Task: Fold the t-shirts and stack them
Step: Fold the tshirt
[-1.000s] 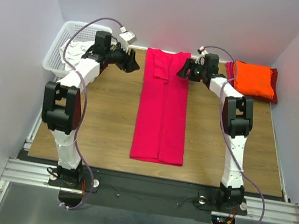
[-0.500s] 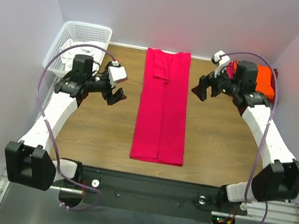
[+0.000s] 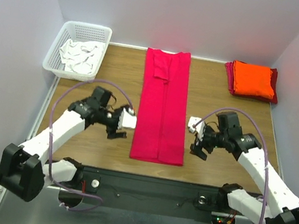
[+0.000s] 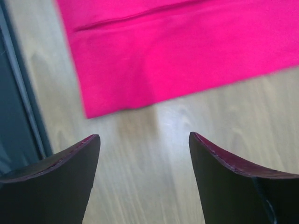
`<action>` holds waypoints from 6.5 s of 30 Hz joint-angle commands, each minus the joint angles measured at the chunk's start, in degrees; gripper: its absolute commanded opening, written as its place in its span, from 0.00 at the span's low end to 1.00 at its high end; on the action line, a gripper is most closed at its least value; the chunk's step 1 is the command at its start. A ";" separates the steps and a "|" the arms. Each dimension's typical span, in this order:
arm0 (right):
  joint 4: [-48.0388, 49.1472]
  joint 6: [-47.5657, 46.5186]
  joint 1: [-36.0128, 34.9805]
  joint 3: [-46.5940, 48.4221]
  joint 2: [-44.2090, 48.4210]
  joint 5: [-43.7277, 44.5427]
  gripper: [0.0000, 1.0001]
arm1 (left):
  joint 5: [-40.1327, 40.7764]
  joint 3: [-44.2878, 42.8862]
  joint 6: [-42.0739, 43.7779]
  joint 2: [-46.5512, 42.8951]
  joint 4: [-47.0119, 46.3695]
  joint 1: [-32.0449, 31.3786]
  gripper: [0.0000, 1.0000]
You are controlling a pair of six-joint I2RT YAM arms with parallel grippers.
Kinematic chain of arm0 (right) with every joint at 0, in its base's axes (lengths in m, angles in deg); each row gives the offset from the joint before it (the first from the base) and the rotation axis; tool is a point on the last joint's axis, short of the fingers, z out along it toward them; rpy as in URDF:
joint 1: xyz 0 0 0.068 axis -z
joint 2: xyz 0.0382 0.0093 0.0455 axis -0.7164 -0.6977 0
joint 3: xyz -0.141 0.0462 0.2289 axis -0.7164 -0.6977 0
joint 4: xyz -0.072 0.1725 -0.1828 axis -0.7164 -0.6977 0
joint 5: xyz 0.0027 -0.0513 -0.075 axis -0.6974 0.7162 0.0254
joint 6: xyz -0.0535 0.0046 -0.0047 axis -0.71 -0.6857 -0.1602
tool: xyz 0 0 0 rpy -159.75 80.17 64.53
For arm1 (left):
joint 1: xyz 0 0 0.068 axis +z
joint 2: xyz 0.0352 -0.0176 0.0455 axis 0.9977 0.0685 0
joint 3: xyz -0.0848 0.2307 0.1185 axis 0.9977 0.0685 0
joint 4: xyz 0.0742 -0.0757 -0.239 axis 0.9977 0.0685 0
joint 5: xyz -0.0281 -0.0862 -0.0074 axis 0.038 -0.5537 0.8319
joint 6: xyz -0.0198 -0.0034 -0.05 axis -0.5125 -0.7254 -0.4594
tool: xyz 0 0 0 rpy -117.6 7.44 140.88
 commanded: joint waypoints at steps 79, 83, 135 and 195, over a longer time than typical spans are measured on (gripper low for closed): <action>9.76 -6.23 -16.78 6.76 -12.42 12.01 0.00 | 5.13 -15.85 1.68 19.55 5.36 -13.17 0.00; 10.03 -11.94 -12.04 12.22 -19.56 8.50 0.01 | 5.66 -22.43 3.71 25.44 4.48 -9.22 0.00; 14.69 15.79 2.83 45.55 -46.65 4.54 0.53 | 6.98 -47.20 -10.51 43.66 -3.60 4.95 0.63; 13.37 34.91 4.32 8.63 -28.90 8.50 0.56 | 7.23 -5.59 -10.99 11.22 -16.53 -0.93 0.69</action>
